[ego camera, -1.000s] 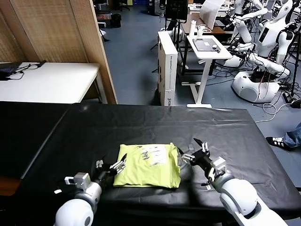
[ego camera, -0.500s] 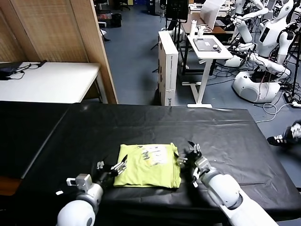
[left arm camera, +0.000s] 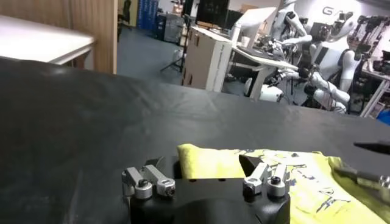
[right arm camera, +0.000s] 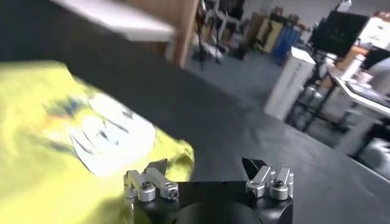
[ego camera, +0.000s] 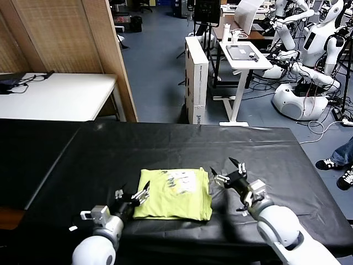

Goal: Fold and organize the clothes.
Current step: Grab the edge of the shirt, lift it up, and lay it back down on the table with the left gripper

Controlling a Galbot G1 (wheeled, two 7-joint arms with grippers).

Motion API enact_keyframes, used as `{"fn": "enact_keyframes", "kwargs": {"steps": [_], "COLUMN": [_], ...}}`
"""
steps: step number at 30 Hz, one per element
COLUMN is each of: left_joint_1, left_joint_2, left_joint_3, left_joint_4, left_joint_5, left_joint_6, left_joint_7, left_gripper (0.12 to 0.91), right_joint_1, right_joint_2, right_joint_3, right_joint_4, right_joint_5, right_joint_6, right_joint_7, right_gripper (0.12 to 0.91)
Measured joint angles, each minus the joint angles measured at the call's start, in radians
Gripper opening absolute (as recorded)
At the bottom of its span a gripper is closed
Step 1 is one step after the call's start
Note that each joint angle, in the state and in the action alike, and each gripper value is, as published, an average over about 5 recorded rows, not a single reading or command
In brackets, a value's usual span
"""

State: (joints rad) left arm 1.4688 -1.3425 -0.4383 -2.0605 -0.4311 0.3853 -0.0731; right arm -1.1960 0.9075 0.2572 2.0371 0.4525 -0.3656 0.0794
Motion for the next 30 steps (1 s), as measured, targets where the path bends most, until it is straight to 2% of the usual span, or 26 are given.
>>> {"fn": "enact_keyframes", "kwargs": {"steps": [5, 15, 21, 23, 30], "left_joint_1": [0.011, 0.018, 0.039, 0.047, 0.052], "left_joint_2": [-0.037, -0.105, -0.139, -0.148, -0.158], "left_joint_3": [-0.007, -0.014, -0.037, -0.039, -0.044], "left_joint_4": [0.024, 0.044, 0.044, 0.047, 0.074], "left_joint_5": [0.003, -0.012, -0.086, -0.098, -0.091], "left_joint_6": [-0.028, -0.052, -0.065, -0.076, -0.113], "left_joint_7": [0.013, 0.030, 0.040, 0.045, 0.053], "left_gripper": [0.907, 0.902, 0.756, 0.732, 0.767], "right_joint_1": [-0.033, -0.051, -0.059, -0.060, -0.069], "right_joint_2": [-0.014, -0.041, -0.044, -0.045, -0.050], "right_joint_3": [0.044, 0.080, 0.080, 0.079, 0.080], "right_joint_4": [0.066, 0.121, 0.127, 0.129, 0.134], "right_joint_5": [0.052, 0.073, 0.073, 0.073, 0.073], "right_joint_6": [-0.002, -0.006, -0.006, -0.006, -0.006], "right_joint_7": [-0.002, -0.005, -0.006, -0.006, -0.008], "right_gripper": [0.907, 0.907, 0.907, 0.907, 0.907]}}
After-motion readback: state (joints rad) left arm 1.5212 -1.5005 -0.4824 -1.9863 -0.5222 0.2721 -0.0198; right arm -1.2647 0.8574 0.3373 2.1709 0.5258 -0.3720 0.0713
